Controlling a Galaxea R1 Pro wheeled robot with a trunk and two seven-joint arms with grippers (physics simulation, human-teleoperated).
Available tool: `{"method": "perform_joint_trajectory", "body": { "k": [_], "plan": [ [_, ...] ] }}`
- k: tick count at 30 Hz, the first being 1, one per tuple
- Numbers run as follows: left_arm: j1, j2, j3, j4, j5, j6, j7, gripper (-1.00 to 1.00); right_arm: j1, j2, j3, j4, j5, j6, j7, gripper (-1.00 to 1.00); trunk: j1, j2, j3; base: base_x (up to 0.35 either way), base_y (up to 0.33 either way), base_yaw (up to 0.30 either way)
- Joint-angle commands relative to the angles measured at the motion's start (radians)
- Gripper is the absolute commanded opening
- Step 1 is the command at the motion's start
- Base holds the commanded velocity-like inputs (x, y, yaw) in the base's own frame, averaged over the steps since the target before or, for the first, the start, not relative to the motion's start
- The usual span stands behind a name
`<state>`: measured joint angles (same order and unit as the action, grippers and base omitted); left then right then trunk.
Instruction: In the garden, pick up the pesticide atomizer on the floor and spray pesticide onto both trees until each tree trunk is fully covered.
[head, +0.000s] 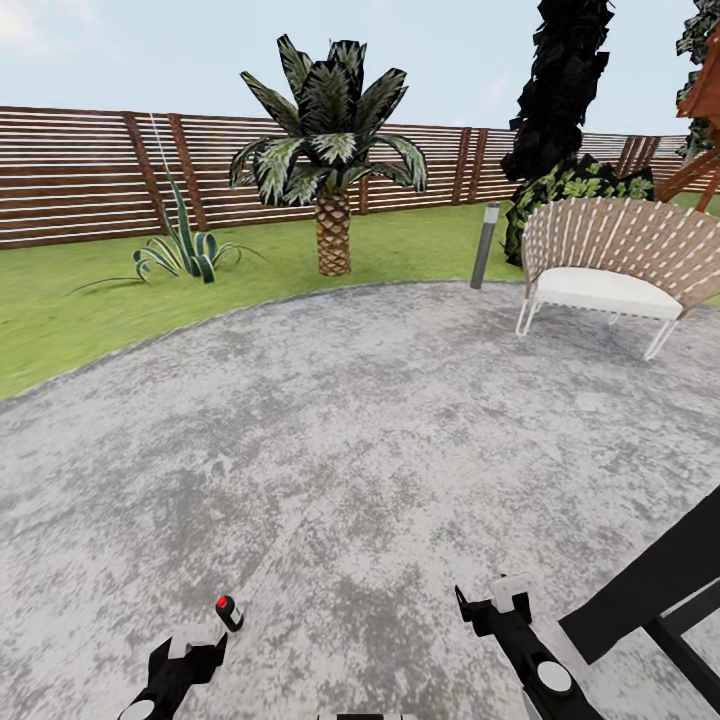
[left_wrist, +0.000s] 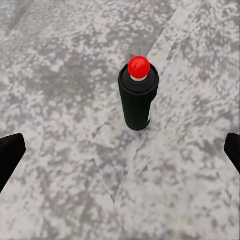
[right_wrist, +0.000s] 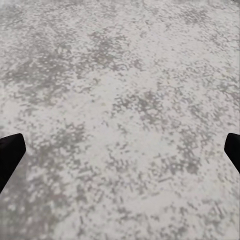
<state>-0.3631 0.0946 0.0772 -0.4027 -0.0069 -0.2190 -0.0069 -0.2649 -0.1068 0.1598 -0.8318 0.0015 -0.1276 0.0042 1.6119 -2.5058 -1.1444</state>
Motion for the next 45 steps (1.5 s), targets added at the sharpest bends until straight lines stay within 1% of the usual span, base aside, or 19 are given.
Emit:
{"method": "perform_joint_trajectory", "body": {
  "k": [1, 6, 13, 25, 30, 37, 45],
  "plan": [
    [0.0, -0.001, 0.003, 0.001, -0.001, -0.003, -0.001, 1.0, 0.0, -0.001, 0.002, 0.0, 0.0, -0.003, 0.0, 1.0, 0.0, 0.0, -0.001, 0.047, 0.046, 0.0],
    [0.0, -0.002, 0.003, 0.001, -0.001, -0.003, -0.001, 1.0, 0.0, -0.001, 0.001, -0.001, 0.0, -0.003, 0.0, 1.0, 0.0, 0.0, -0.001, 0.104, 0.171, -0.001],
    [0.0, -0.003, 0.003, 0.001, -0.001, -0.003, -0.001, 1.0, 0.0, -0.001, 0.001, -0.001, 0.0, -0.003, 0.0, 1.0, 0.0, 0.0, -0.001, 0.072, 0.108, -0.178],
    [0.0, -0.008, 0.002, -0.001, -0.001, -0.005, 0.006, 1.0, 0.0, 0.002, 0.001, 0.001, 0.0, -0.003, -0.001, 1.0, 0.0, 0.0, -0.001, 0.002, 0.003, -0.012],
    [0.0, -0.011, 0.01, -0.001, 0.001, -0.005, 0.013, 1.0, 0.0, 0.003, 0.002, 0.003, 0.0, -0.003, -0.002, 1.0, 0.0, 0.0, -0.001, 0.048, -0.033, 0.003],
    [0.0, -0.012, 0.014, -0.001, 0.006, -0.005, 0.015, 1.0, 0.0, 0.004, 0.001, 0.004, 0.0, -0.004, -0.003, 1.0, 0.0, 0.0, -0.001, 0.128, -0.12, 0.133],
    [0.0, -0.012, 0.011, -0.001, 0.008, -0.006, 0.015, 1.0, 0.0, 0.004, 0.001, 0.003, 0.0, -0.004, -0.003, 1.0, 0.0, 0.0, -0.001, 0.011, -0.01, 0.025]
  ]
}}
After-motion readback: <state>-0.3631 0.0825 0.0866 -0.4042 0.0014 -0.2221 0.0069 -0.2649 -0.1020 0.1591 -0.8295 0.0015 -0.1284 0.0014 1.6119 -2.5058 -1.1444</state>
